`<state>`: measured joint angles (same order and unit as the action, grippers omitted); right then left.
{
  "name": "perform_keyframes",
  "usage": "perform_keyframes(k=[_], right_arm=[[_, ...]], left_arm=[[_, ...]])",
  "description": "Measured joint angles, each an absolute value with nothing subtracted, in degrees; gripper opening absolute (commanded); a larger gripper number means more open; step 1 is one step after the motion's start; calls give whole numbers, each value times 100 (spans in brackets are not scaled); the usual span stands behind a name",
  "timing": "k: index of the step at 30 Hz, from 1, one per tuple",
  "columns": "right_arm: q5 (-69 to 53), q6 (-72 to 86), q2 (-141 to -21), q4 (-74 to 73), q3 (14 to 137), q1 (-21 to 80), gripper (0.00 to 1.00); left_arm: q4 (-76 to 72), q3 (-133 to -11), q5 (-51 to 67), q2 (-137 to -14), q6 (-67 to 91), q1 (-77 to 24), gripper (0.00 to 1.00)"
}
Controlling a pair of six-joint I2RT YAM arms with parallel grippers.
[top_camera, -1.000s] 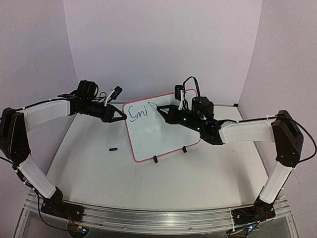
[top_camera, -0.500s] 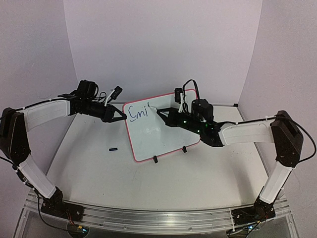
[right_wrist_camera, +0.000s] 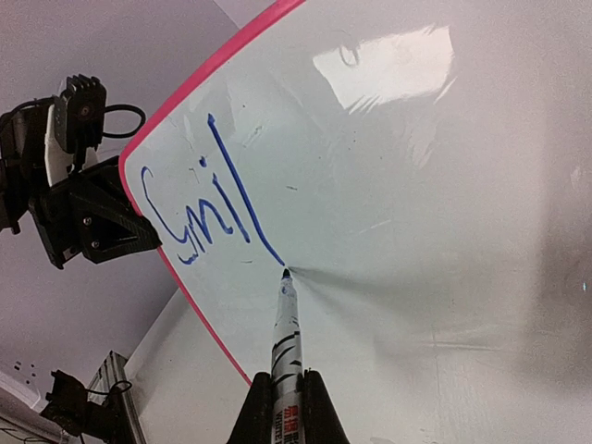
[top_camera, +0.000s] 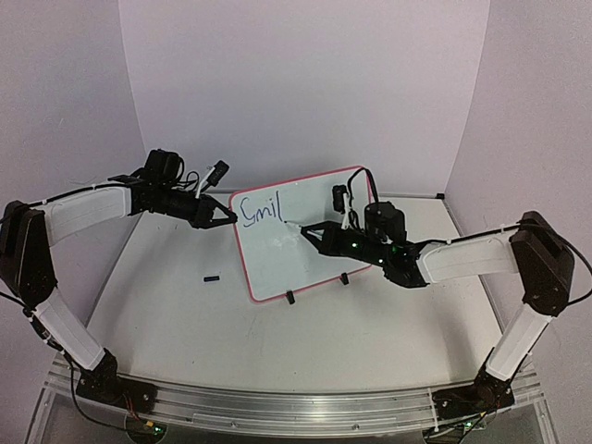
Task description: Write a sentence on the whiteboard
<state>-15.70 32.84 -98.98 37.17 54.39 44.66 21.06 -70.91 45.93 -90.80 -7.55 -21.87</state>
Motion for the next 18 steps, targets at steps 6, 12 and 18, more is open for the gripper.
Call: perform_keyframes(k=[6,12,18], right_arm=[[-1570,3301,-9537,3708,5354,4466,0],[-1570,3269,-9520,3721,5415,4466,0],[-1559,3208,-9699,3732,5680,4464,0]], left_arm=[[2106,-7094,4591,-9080,-755,-2198,0],[2106,-7094,4591,-9080,-762,-2204,0],[2108,-7105,4584,-9080,-770,-2222,0]])
